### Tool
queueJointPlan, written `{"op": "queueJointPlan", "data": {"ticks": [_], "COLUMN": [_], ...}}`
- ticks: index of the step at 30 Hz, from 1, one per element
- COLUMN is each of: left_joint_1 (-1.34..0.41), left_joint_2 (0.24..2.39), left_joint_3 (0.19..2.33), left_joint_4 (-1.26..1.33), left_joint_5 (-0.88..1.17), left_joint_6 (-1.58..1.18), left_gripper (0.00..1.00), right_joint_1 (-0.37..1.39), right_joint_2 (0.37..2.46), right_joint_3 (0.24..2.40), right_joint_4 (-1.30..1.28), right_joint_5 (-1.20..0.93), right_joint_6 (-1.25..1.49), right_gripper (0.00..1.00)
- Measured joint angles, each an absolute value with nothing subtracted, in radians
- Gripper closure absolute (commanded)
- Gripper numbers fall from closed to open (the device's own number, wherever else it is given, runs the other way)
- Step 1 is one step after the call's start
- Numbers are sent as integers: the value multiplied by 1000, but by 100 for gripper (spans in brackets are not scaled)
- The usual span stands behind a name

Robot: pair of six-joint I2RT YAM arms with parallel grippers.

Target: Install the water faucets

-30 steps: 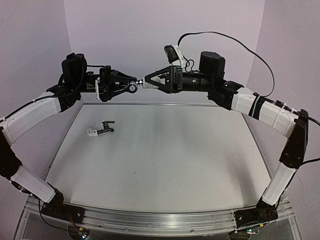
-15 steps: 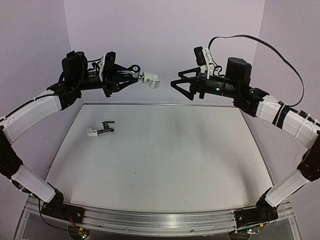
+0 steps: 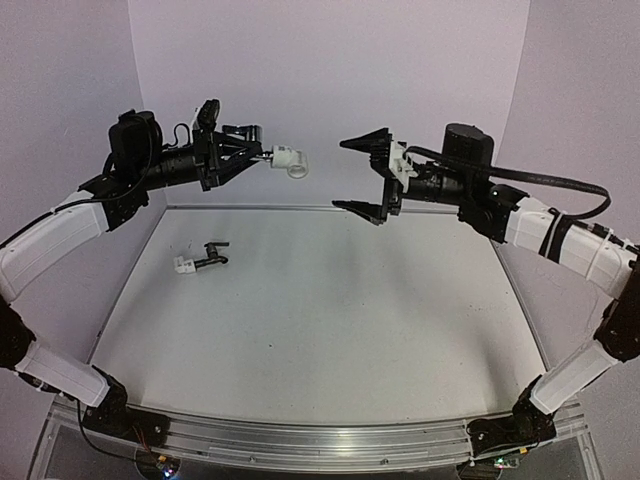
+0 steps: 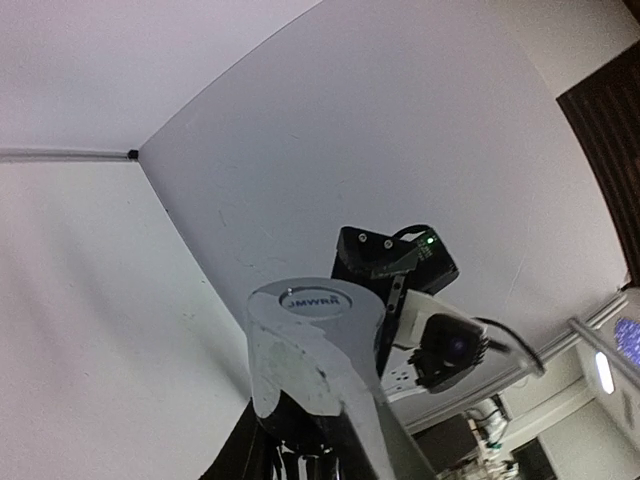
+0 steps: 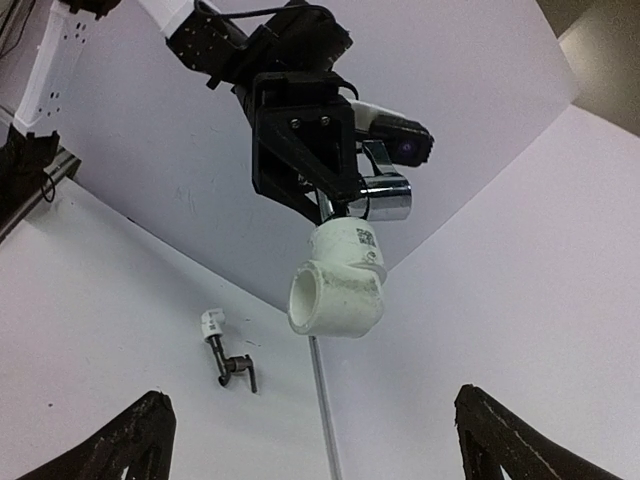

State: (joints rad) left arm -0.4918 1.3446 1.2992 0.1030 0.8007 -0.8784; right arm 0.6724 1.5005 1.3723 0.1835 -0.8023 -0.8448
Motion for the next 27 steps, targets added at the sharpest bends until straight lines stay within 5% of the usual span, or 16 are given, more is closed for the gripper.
{"op": "queueJointPlan", "data": {"ticks": [11,27], "left_joint_1": [-483,-490], "left_joint_2": [1277,1250], "left_joint_3": [1276,1256], "left_joint_4": [102,103], "left_joint_5": [823,859], "left_joint_6": [-1280,-1371], "left_gripper": [100,100], "right_joint_1": [826,854], "right_joint_2": [1611,1693], "right_joint_3": [1345,1428], "right_joint_4": [446,593], "right_joint_5": [-727,-692], "right_joint_6": [-1112,-1203], "right_gripper": [10,36]}}
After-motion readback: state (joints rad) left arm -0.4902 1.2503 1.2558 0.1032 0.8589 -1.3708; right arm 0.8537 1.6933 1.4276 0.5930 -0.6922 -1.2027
